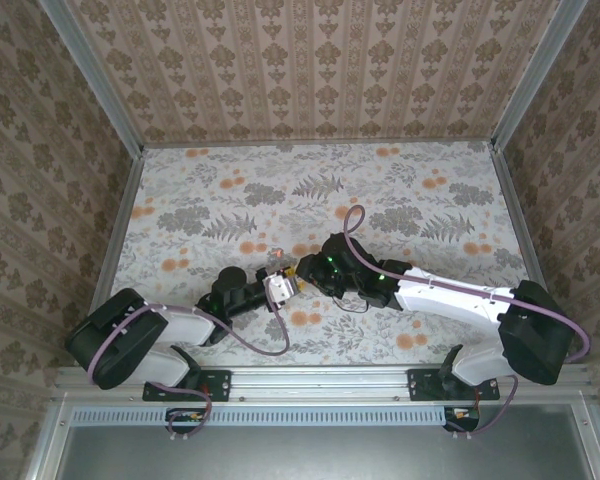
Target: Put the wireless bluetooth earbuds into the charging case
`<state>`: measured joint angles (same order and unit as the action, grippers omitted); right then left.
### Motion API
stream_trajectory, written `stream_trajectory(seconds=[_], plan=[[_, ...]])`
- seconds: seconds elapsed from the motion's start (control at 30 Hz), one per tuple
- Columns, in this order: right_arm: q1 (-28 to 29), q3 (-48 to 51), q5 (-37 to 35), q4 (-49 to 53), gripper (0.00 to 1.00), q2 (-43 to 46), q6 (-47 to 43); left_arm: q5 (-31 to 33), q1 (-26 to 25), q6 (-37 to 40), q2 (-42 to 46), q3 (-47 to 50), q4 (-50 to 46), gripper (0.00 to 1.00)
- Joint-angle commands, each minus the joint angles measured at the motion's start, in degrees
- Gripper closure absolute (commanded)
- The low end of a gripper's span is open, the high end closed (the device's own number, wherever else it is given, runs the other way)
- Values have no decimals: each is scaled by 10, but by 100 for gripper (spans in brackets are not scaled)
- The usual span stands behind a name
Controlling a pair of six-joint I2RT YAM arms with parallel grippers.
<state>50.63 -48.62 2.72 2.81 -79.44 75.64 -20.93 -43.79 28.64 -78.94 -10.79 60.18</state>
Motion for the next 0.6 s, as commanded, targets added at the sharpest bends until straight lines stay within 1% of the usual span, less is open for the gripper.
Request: stream_trajectory(seconds=[0.0, 0.2, 0.4, 0.57], plan=[[-7, -2, -29, -40, 58, 25, -2, -71, -1, -25, -4, 11, 37, 100], [-8, 4, -34, -58, 57, 47, -23, -92, 11, -54, -10, 14, 63, 100], [-7, 5, -34, -60, 57, 77, -67, -109, 28, -83, -27, 16, 100, 99], [-7, 7, -23, -57, 59, 97, -100, -121, 41, -105, -37, 15, 126, 100]])
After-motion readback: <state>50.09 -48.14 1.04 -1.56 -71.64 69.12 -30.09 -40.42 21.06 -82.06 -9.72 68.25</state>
